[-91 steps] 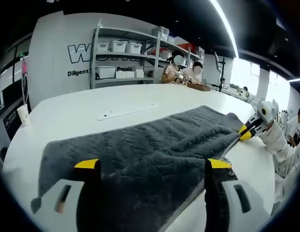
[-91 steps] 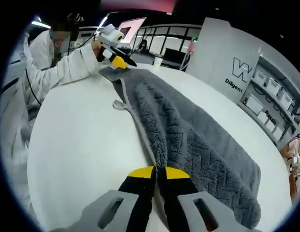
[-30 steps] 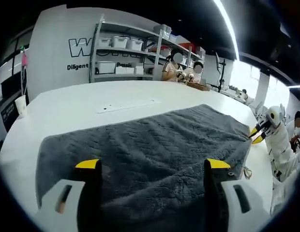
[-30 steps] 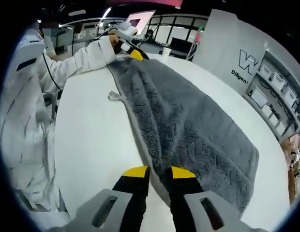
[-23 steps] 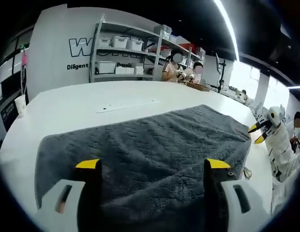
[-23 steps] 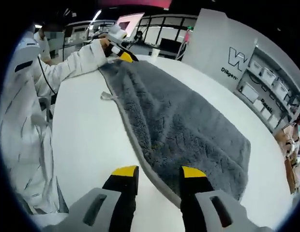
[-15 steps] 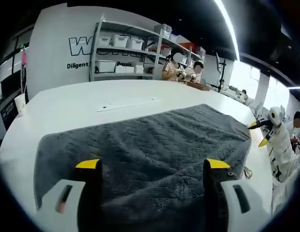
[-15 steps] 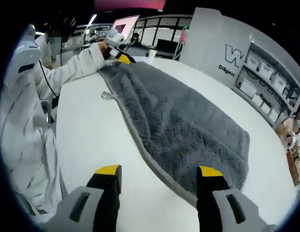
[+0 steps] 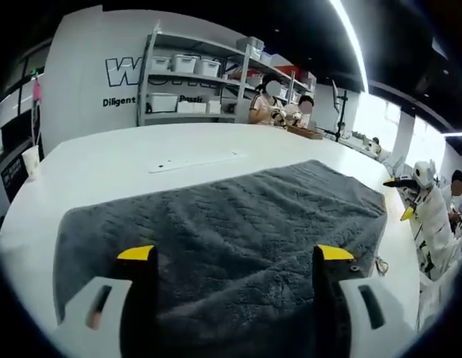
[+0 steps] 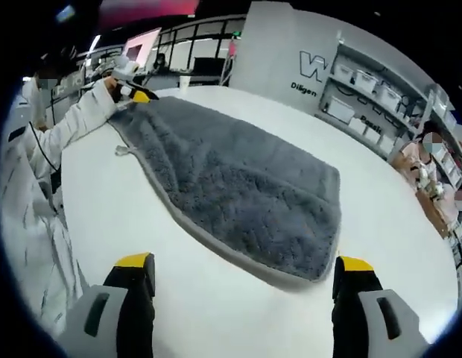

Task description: Open the folded towel by lifting each exposed corner and separating the folded layers until the towel lies flat within the target outline without major curled edges

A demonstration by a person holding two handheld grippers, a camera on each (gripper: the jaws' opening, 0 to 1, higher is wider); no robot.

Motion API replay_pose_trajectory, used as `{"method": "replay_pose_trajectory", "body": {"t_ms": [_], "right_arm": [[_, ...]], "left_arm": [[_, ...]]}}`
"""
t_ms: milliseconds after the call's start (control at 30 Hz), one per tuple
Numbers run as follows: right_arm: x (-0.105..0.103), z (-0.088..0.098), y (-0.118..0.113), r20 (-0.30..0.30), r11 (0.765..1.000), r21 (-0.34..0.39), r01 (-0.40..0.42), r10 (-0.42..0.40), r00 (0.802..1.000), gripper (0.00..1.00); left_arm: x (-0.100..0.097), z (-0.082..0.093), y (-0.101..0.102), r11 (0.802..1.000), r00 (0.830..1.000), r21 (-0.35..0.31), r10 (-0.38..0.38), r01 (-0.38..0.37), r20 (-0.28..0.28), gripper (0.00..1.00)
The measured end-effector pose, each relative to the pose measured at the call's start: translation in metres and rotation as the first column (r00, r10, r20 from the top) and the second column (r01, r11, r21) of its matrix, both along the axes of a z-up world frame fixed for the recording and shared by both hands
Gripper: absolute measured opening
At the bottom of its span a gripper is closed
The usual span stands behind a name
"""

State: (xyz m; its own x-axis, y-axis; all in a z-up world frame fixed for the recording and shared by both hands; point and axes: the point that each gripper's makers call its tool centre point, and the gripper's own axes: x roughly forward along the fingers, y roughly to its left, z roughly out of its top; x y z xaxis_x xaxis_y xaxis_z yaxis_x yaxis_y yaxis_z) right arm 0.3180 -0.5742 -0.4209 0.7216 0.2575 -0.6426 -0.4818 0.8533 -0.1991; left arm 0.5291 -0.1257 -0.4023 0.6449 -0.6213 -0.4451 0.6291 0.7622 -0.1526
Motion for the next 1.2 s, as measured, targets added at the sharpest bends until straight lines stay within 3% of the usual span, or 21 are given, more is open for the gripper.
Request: {"method": "replay_pose_trajectory", "body": {"t_ms": [167, 267, 433, 567, 733, 867, 900, 1033, 1100, 1200], "right_arm": [[0.002, 0.002, -0.012, 0.006, 0.998, 0.03, 0.058, -0.058, 0.998, 0.92], [0.001, 0.003, -0.021, -0.015, 0.988, 0.091, 0.123, -0.122, 0.992, 0.9], [0.0, 0.001, -0.034, -0.03, 0.974, 0.13, 0.185, -0.183, 0.983, 0.87], [0.003, 0.004, -0.042, -0.035, 0.938, 0.224, 0.264, -0.263, 0.964, 0.82], [0.004, 0.003, -0.055, -0.043, 0.91, 0.251, 0.33, -0.331, 0.943, 0.77], [0.008, 0.007, -0.059, -0.036, 0.868, 0.33, 0.371, -0.381, 0.924, 0.67], [0.01, 0.008, -0.061, -0.04, 0.846, 0.363, 0.391, -0.405, 0.914, 0.65], [0.013, 0.004, -0.065, -0.034, 0.853, 0.344, 0.392, -0.406, 0.913, 0.5], [0.017, 0.001, -0.066, -0.054, 0.831, 0.377, 0.41, -0.422, 0.905, 0.47], [0.02, -0.003, -0.068, -0.061, 0.828, 0.369, 0.421, -0.431, 0.901, 0.38]], "left_arm": [[-0.001, 0.0, -0.001, 1.0, 1.0, -0.001, -0.001, 0.001, 0.0, 0.84], [-0.001, 0.0, -0.001, 1.0, 1.0, 0.002, -0.002, 0.002, 0.001, 0.84], [-0.003, -0.001, -0.002, 1.0, 1.0, 0.008, -0.008, 0.008, -0.001, 0.84], [-0.004, 0.0, -0.003, 1.0, 1.0, 0.008, -0.015, 0.015, 0.003, 0.84], [-0.006, 0.0, -0.005, 1.0, 1.0, 0.014, -0.027, 0.027, 0.002, 0.84], [-0.007, 0.0, -0.007, 0.999, 0.999, 0.018, -0.035, 0.035, 0.003, 0.87], [-0.007, 0.0, -0.007, 0.999, 0.999, 0.017, -0.034, 0.034, 0.001, 0.88], [-0.006, 0.001, -0.006, 0.999, 1.0, 0.019, -0.03, 0.029, 0.005, 0.89], [-0.007, 0.002, -0.006, 0.999, 0.999, 0.016, -0.036, 0.035, 0.007, 0.9], [-0.007, 0.004, -0.008, 0.999, 0.999, 0.02, -0.042, 0.042, 0.012, 0.91]]}}
